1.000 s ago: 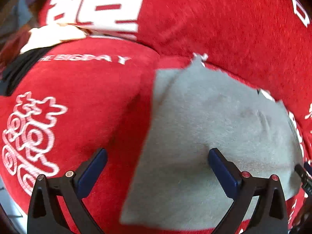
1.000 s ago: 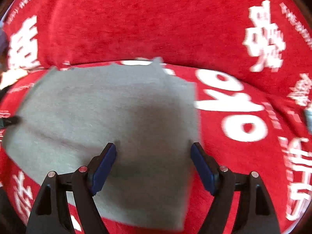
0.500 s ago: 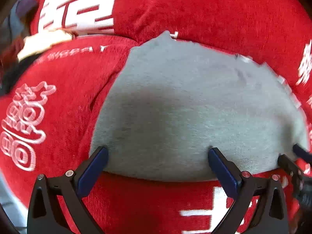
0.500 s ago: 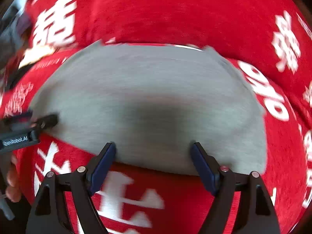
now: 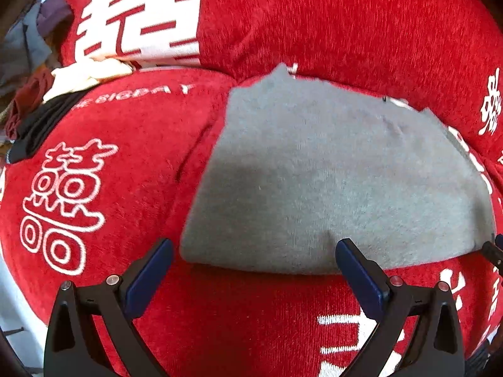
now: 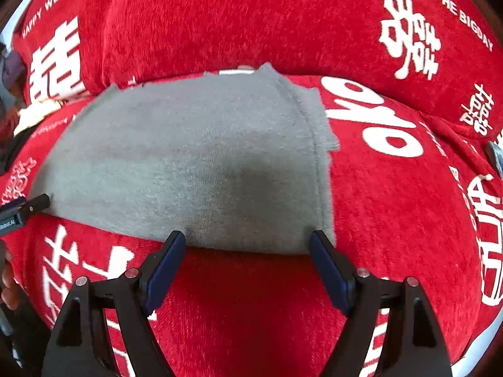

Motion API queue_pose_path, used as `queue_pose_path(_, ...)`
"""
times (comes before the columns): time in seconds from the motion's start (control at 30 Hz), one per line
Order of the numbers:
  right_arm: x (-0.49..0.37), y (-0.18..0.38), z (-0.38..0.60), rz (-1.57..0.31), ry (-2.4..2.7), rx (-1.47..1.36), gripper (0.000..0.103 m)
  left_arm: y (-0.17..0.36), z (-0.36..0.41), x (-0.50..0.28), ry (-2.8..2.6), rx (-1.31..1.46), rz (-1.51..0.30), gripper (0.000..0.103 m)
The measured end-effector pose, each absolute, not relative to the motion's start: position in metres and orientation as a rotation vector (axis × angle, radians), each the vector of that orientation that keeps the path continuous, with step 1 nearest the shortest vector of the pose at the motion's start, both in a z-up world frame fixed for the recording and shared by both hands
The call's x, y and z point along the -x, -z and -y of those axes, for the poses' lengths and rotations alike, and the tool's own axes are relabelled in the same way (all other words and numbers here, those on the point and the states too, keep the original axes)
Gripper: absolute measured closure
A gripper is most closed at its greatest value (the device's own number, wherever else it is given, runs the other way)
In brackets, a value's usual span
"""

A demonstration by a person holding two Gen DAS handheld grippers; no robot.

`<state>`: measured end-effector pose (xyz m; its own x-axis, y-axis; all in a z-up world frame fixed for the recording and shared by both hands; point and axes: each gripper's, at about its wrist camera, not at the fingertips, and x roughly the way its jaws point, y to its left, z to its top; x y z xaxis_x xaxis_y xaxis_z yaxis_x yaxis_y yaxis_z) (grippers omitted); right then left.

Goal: Fold small clothes

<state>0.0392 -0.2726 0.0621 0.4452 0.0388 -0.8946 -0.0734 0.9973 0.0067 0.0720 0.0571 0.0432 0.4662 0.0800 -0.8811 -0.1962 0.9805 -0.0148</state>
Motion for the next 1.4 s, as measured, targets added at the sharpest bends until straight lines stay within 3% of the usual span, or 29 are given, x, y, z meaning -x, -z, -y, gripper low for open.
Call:
queue_pose_path(0.27, -0.068, -0.08, 0.231, -1.082, -0.111, 0.096, 0.019, -0.064, -0.036, -0.098, -0.132, 0.085, -1.031, 0.0)
queue_pose_path(0.53, -0.123, -0.046, 0.215, -1.197, -0.072, 0.095, 0.019, -0.044, -0.013, -0.146, -0.107, 0.036, -1.083, 0.0)
queue_pose_path(0.6, -0.132, -0.041, 0.216, -1.204, -0.068, 0.081, 0.009, -0.031, -0.015, -0.159, -0.105, 0.047, -1.125, 0.0)
queue_pose_path(0.9, -0.177, -0.03, 0.226, -1.237, -0.021, 0.05, 0.001, -0.015, -0.046, -0.212, -0.129, 0.179, -1.208, 0.0)
queue_pose_path(1.1, -0.18, -0.077, 0.177, -1.041, -0.07, 0.188, 0.003, -0.047, -0.04, -0.225, -0.075, 0.236, -1.122, 0.0)
queue_pose_path(1.4, -0.261, -0.013, 0.188, -1.234, -0.079, 0.127, 0.003, 0.002, -0.043, -0.28, -0.153, 0.191, -1.251, 0.0)
